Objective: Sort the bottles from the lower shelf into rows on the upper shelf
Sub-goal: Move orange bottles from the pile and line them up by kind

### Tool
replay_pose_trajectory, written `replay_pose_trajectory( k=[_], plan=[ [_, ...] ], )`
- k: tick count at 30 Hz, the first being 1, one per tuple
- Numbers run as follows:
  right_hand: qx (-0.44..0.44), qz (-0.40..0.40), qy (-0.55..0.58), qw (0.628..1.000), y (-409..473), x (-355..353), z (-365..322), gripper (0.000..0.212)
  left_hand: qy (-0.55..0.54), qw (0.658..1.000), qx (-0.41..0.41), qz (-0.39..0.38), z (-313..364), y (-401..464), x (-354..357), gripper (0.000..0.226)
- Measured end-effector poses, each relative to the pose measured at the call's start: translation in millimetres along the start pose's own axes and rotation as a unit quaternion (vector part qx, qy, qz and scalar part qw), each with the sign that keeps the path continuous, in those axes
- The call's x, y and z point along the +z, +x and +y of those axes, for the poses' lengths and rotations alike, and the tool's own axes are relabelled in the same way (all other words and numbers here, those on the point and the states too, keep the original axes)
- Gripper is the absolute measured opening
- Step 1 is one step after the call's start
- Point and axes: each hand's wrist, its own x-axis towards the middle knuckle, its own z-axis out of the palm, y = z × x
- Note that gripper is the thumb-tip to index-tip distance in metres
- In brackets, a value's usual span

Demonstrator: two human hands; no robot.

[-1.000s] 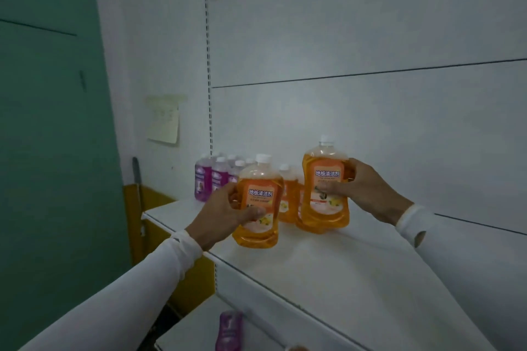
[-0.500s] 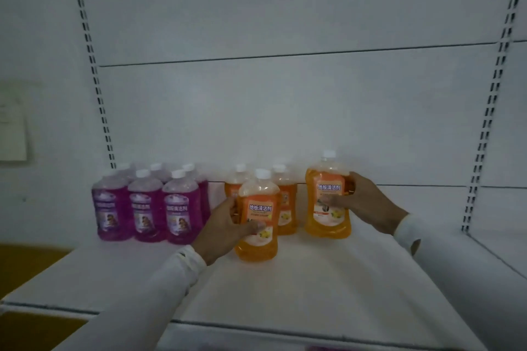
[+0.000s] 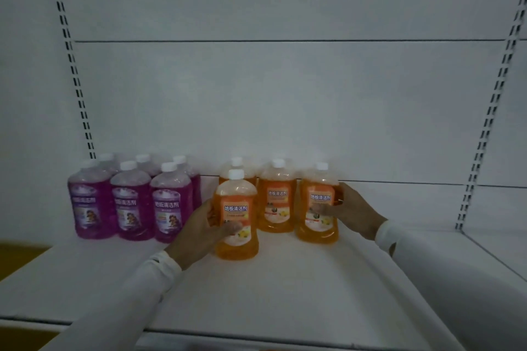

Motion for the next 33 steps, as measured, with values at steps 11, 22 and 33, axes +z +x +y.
replay_pose_trajectory(
  k=[11,22,33],
  plan=[
    [-0.038,0.071,-0.104,0.991,9.4,4.8,3.2,0.08,0.083,0.996,0.01,0.032,-3.3,11.0,-6.6,0.06],
    [-0.018,0.093,-0.091,0.991,15.6,6.3,12.0,0.094,0.088,0.996,0.004,0.028,-7.5,23.1,-11.8,0.053],
    [0.035,0.071,-0.153,0.985,1.6,9.0,-5.4,0.076,0.08,0.996,0.009,0.024,-7.8,20.8,-7.0,0.055]
  ],
)
